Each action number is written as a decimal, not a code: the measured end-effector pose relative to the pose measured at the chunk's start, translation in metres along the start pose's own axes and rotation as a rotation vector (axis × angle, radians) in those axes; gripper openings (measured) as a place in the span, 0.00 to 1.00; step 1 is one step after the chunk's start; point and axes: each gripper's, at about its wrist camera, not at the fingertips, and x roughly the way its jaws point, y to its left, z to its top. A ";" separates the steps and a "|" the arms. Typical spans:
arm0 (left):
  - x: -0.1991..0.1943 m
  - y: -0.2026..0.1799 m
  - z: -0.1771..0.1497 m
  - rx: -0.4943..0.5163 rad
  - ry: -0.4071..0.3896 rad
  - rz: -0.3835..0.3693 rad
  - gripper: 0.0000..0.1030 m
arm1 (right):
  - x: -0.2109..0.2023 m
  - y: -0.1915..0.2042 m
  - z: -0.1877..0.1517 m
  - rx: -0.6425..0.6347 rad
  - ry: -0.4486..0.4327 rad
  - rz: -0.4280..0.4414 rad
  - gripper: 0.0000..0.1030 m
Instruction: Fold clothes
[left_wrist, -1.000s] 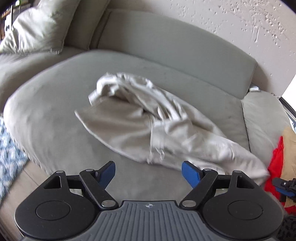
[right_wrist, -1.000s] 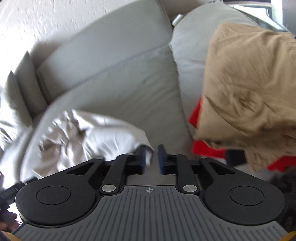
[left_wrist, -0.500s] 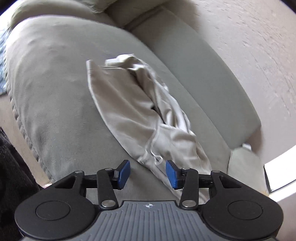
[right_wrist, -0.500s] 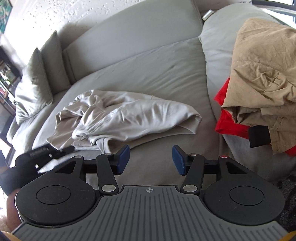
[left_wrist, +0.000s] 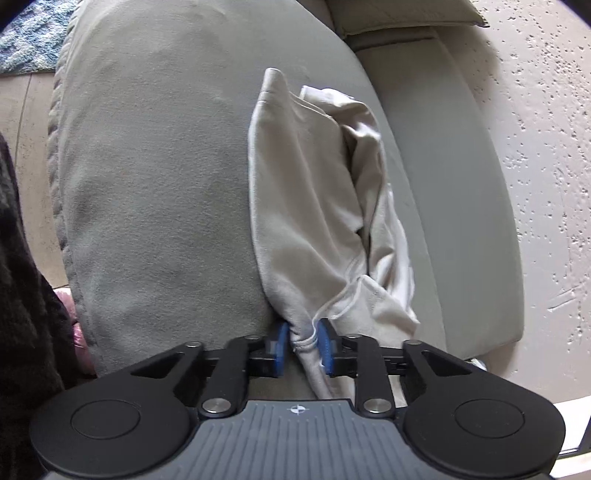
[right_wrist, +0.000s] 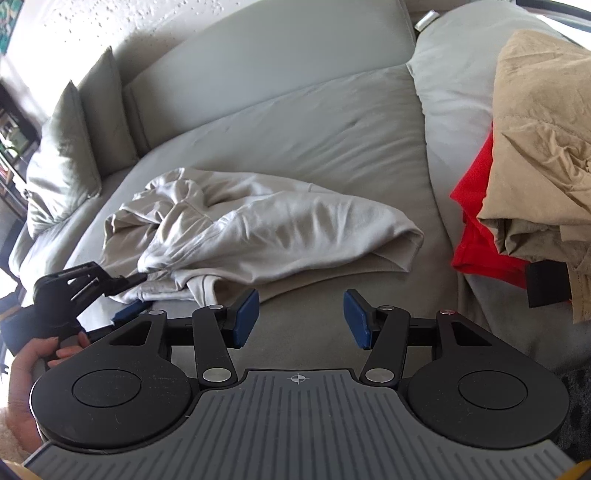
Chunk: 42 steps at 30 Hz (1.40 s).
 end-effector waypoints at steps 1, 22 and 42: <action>0.001 0.001 0.001 0.005 0.002 0.006 0.15 | 0.000 0.001 0.002 -0.010 -0.003 -0.004 0.55; -0.089 -0.011 0.063 0.347 -0.240 0.023 0.03 | 0.048 0.058 0.045 -0.425 -0.095 -0.005 0.73; -0.090 0.028 0.064 0.317 -0.219 -0.004 0.02 | 0.046 0.132 0.025 -0.706 -0.173 0.064 0.04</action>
